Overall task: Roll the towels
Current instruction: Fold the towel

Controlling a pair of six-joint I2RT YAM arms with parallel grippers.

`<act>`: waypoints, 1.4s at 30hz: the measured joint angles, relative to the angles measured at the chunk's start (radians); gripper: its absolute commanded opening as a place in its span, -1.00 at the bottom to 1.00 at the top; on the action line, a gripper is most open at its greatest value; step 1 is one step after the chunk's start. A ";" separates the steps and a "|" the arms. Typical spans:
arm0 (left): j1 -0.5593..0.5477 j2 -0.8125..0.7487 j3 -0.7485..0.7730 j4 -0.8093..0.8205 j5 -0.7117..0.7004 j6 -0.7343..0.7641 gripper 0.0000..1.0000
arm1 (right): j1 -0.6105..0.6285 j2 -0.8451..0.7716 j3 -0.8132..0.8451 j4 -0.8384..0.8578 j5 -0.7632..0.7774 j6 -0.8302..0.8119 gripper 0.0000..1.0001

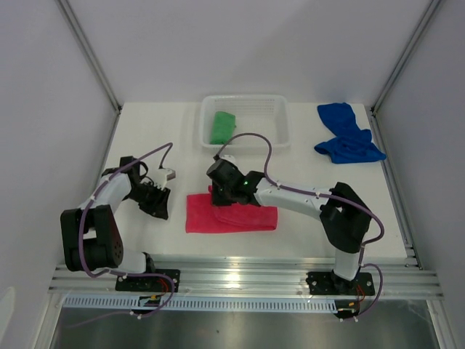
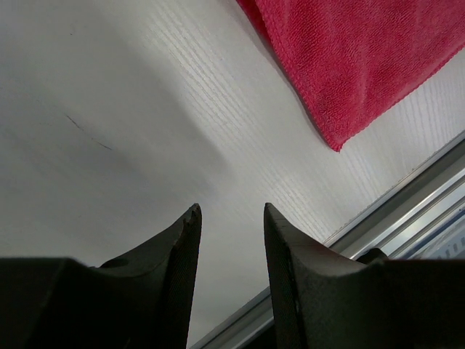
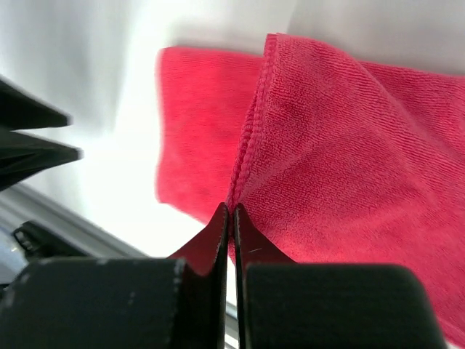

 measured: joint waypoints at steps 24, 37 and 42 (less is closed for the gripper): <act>-0.006 0.031 -0.007 0.016 0.016 -0.015 -0.14 | 0.070 0.184 0.101 0.089 -0.139 0.125 -1.00; -0.006 0.061 -0.006 0.003 0.058 -0.015 -0.16 | 0.090 0.180 0.146 0.080 -0.106 0.119 -1.00; -0.006 0.091 -0.001 -0.011 0.088 -0.016 -0.21 | 0.091 0.173 0.151 0.088 -0.101 0.118 -1.00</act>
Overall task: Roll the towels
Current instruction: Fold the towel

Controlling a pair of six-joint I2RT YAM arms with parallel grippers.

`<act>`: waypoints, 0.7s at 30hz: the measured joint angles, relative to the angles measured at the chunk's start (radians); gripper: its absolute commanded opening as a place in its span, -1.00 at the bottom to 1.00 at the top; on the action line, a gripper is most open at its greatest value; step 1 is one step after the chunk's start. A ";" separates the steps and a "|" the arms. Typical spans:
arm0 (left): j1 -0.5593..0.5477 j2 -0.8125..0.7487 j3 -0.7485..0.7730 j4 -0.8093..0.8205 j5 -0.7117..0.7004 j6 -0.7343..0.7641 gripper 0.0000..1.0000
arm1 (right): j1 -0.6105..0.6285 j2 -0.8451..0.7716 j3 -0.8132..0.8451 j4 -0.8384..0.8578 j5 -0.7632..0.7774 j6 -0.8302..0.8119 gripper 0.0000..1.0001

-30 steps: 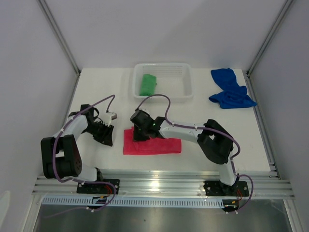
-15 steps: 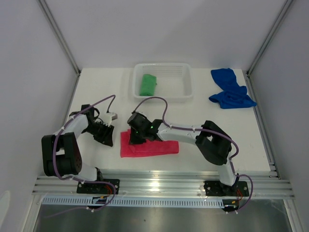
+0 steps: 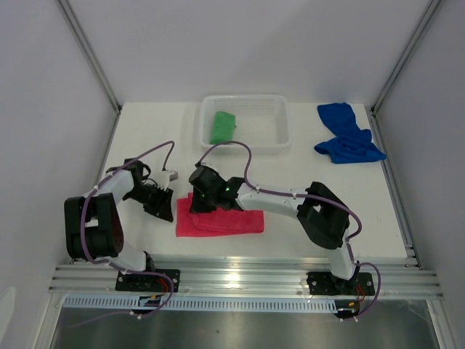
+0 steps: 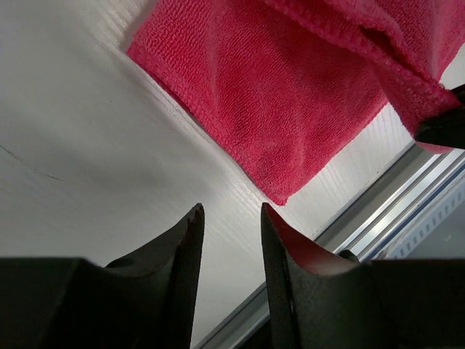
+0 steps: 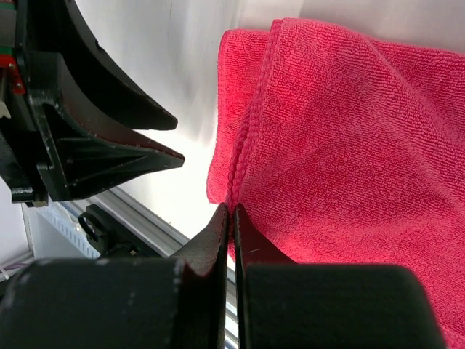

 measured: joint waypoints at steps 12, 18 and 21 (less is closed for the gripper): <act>-0.024 0.114 0.114 0.034 0.013 -0.100 -0.04 | 0.005 0.000 0.000 0.010 0.000 0.000 -1.00; -0.093 0.177 0.179 0.078 0.005 -0.169 -0.13 | 0.010 0.000 0.000 0.025 -0.002 0.008 -1.00; -0.110 0.220 0.182 0.092 -0.002 -0.186 -0.30 | 0.016 0.000 0.000 0.039 -0.015 0.010 -1.00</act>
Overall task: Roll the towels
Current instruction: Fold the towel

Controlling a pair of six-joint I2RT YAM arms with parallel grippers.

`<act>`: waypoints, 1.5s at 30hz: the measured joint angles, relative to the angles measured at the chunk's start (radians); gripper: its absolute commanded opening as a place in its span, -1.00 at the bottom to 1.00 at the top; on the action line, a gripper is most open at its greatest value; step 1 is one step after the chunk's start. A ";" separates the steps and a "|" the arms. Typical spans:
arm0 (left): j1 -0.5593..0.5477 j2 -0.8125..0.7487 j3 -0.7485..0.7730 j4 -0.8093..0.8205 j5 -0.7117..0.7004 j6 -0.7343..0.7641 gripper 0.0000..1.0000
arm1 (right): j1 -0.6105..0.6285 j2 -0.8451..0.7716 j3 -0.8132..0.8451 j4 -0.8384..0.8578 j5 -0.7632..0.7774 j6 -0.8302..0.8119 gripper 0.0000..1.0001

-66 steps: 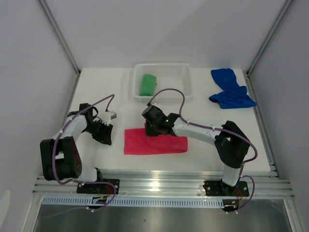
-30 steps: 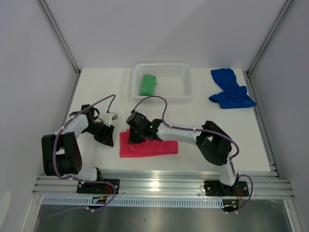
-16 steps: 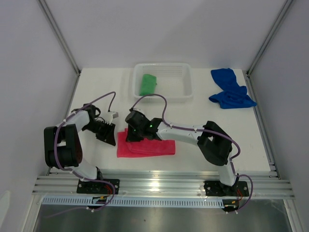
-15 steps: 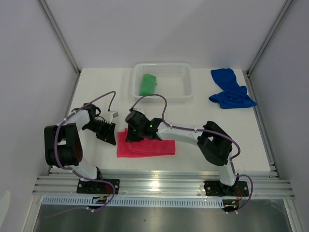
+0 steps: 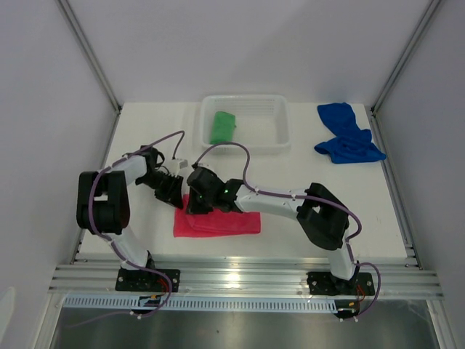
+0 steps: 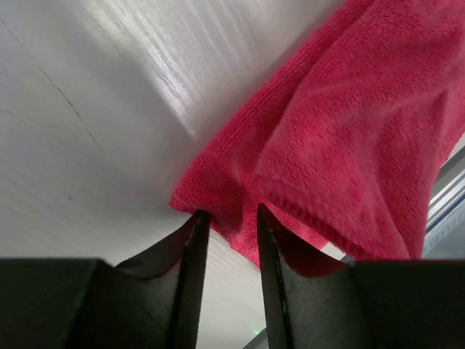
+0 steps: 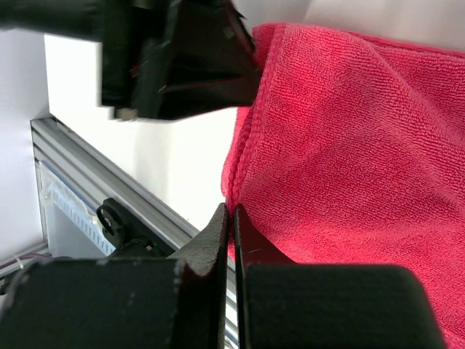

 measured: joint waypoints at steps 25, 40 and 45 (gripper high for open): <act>-0.001 0.038 0.000 0.019 -0.010 -0.050 -0.38 | 0.027 0.111 0.054 0.072 -0.100 0.058 -0.83; 0.074 -0.106 0.006 0.021 -0.147 -0.048 -0.10 | 0.029 0.172 0.182 0.037 -0.146 -0.019 -0.14; 0.079 -0.170 0.019 0.001 -0.138 -0.048 -0.05 | 0.018 0.051 0.109 -0.014 -0.109 -0.105 -0.14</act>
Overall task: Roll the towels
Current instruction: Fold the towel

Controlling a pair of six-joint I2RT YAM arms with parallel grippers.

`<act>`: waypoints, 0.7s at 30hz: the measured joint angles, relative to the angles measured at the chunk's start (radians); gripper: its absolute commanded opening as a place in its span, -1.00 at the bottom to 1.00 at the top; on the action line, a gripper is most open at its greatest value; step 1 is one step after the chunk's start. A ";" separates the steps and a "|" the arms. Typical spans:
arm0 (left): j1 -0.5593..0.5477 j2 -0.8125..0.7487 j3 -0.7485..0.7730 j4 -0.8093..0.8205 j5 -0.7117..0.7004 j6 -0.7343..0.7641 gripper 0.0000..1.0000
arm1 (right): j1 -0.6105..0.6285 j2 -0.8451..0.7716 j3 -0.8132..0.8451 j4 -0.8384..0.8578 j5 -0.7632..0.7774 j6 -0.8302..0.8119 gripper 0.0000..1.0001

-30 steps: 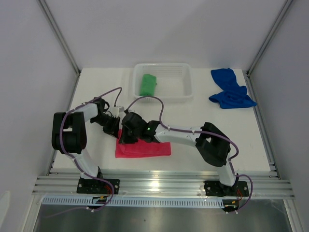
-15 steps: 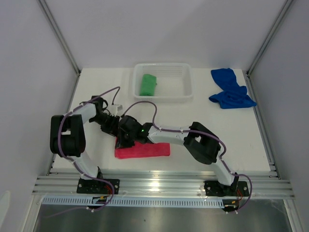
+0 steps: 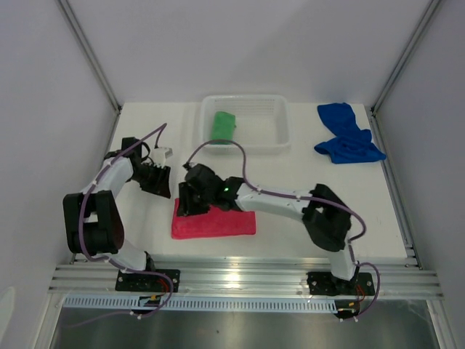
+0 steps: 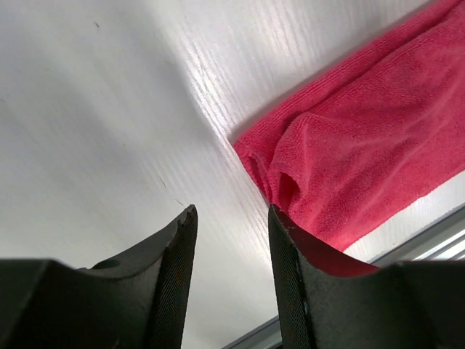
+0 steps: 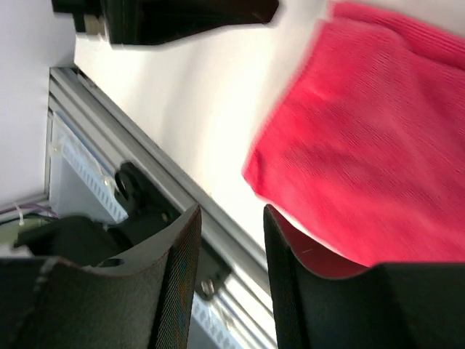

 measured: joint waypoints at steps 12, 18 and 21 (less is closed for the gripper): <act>-0.097 0.066 0.000 0.010 0.008 -0.013 0.01 | -0.386 -0.495 -0.629 -0.039 0.070 -0.076 -0.09; -0.097 0.080 0.000 0.021 0.016 -0.027 -0.02 | -0.473 -0.435 -0.673 0.042 0.017 -0.182 -0.10; -0.097 0.093 0.000 0.025 0.018 -0.029 -0.15 | -0.501 -0.397 -0.688 0.111 -0.018 -0.206 -0.10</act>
